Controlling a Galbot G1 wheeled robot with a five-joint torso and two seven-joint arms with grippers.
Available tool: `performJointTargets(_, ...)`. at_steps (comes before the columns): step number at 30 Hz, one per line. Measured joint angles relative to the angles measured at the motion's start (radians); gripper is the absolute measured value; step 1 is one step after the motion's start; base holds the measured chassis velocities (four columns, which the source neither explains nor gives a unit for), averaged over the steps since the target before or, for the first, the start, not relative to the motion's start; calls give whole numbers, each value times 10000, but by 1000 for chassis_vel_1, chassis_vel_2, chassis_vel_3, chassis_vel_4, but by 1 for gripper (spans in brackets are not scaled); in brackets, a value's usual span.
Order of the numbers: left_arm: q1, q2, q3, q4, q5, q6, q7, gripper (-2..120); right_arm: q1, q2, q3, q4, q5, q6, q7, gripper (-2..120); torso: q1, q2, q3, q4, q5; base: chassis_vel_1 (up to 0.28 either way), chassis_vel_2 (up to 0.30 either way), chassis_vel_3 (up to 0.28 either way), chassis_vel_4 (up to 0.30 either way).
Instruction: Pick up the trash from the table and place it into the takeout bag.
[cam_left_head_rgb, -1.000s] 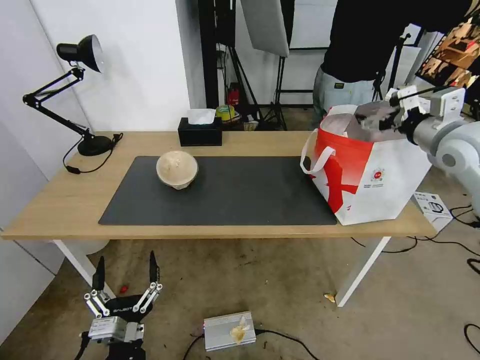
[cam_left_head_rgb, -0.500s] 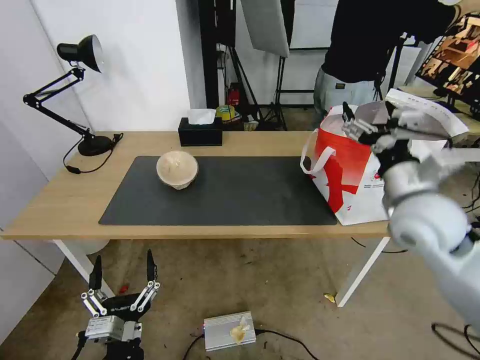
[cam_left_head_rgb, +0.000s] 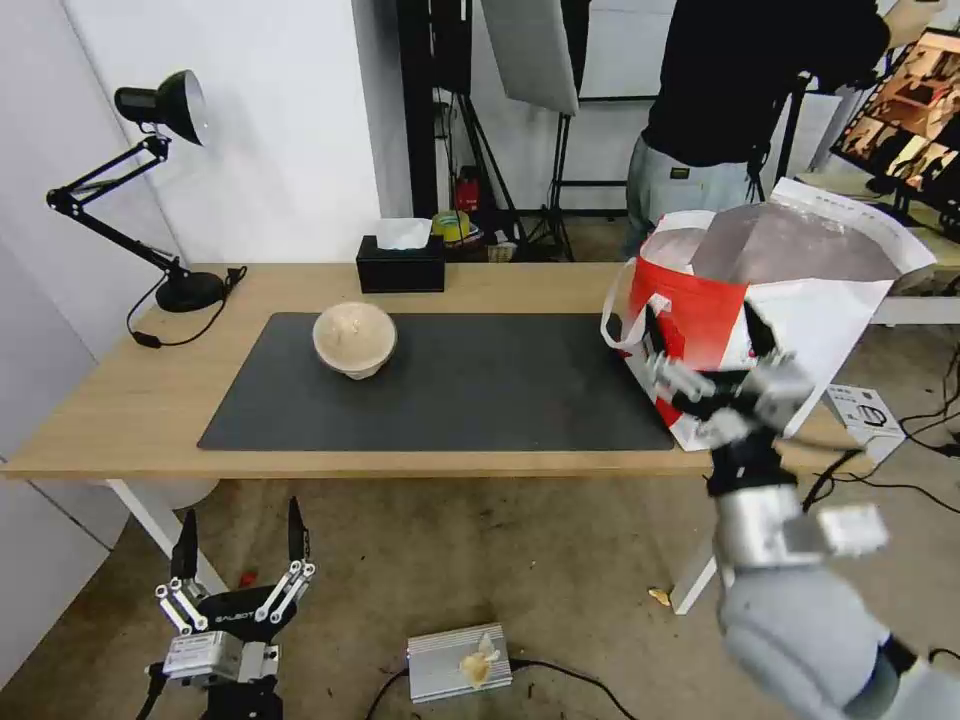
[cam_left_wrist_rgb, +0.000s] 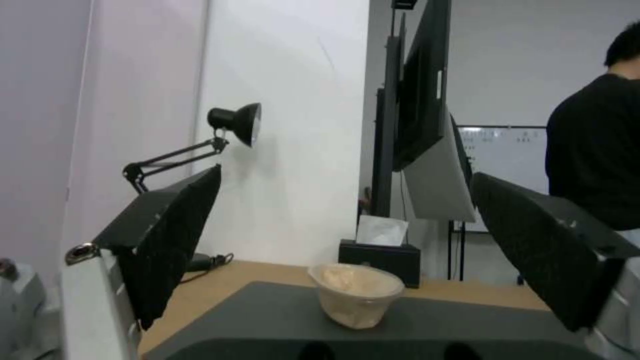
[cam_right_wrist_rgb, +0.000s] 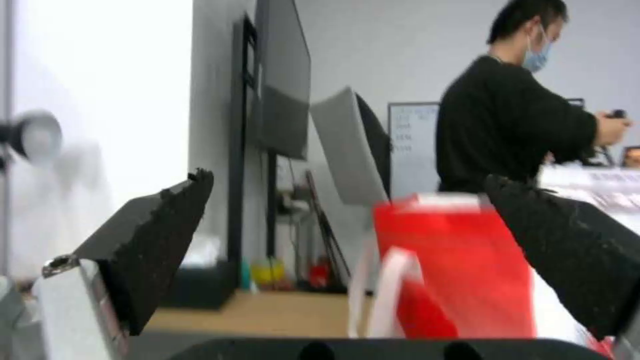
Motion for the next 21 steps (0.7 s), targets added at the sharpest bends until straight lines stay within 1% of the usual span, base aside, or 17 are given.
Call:
performJointTargets(3,44,-1,-4,-83,-4,0,0,100,-820,143,-69,-64,-889,0,468,100,0,1,0,1,-1,0,0,0,0)
performJointTargets(4,44,-1,-4,-83,-4,0,0,100,-820,143,-69,-64,-889,0,468,100,0,1,0,1,-1,0,0,0,0)
performJointTargets(7,87,-4,15,-108,-6,0,0,100,-1435,270,-145,-177,-1359,-167,757,100,-1,1,0,-1,0,0,0,0,0)
performJointTargets(13,58,-2,18,-70,-6,0,0,100,-2026,410,-457,-401,-1424,-388,945,100,0,1,0,0,0,0,0,0,0)
performJointTargets(19,22,1,18,-51,-35,0,-1,100,-2254,416,-505,-519,-1335,-492,936,100,0,-1,0,1,-1,0,0,0,0)
performJointTargets(21,8,1,3,-85,4,0,-203,100,-2339,429,-503,-519,-1248,-552,902,100,1,0,0,0,0,0,0,0,0)
